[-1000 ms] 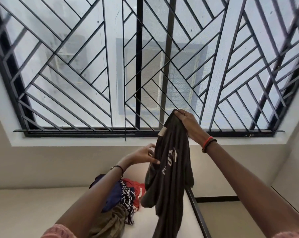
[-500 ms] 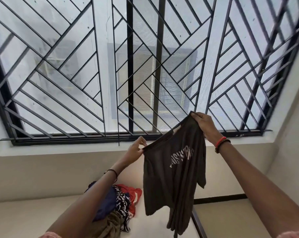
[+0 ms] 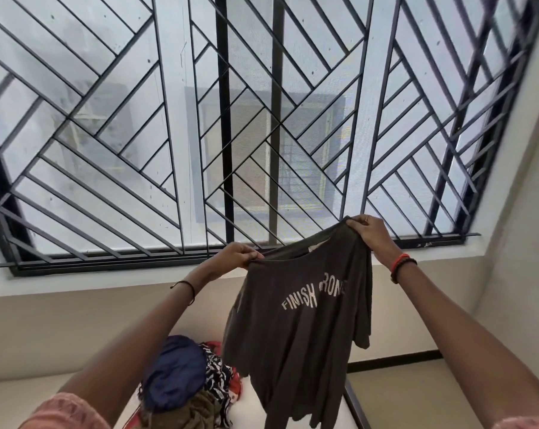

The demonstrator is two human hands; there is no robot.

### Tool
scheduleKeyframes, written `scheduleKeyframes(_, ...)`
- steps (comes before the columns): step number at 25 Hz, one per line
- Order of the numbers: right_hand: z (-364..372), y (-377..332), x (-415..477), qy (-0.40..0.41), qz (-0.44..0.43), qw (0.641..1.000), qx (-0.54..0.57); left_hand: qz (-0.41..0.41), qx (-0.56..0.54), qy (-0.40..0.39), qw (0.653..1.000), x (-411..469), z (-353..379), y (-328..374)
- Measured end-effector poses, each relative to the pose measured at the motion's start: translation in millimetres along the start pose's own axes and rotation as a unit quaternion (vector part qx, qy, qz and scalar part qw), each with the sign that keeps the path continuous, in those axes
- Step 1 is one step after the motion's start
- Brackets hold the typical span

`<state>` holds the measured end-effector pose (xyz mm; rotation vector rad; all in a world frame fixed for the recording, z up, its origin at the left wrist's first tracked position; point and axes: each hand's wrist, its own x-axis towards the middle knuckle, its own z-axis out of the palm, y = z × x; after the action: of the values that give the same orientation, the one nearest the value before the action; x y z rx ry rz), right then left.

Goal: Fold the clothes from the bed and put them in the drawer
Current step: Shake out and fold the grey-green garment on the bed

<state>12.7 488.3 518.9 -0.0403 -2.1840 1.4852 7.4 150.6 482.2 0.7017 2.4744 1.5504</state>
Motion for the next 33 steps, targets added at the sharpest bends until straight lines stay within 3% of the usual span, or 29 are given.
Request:
scheduleKeyframes(5, -6, -2, 5, 0.026, 0.007, 1.0, 0.004, 0.034, 0.051, -0.029, 0.998, -6, 13, 4)
scheduleKeyframes(12, -16, -2, 11, 0.045, 0.006, 0.999, -0.007, 0.052, 0.051, -0.127, 0.989, -17, 36, 14)
scheduleKeyframes(16, -21, 0, 10, 0.062, 0.006, 0.998, -0.027, 0.062, 0.197, -0.165, 0.964, -17, 47, 19)
scheduleKeyframes(20, -26, 2, 8, 0.077, 0.017, 0.997, 0.001, 0.065, 0.334, -0.144, 0.929, -14, 52, 20)
scheduleKeyframes(24, -35, 8, 7, 0.082, 0.034, 0.995, 0.039, 0.135, 0.367, -0.049, 0.919, -17, 41, 15)
scheduleKeyframes(29, -43, 9, -1, 0.048, 0.068, 0.989, 0.126, 0.122, 0.135, 0.162, 0.97, -5, 26, 21)
scheduleKeyframes(33, -47, 4, -13, -0.051, 0.088, 0.98, 0.169, 0.071, -0.003, 0.222, 0.973, 1, 9, 36)
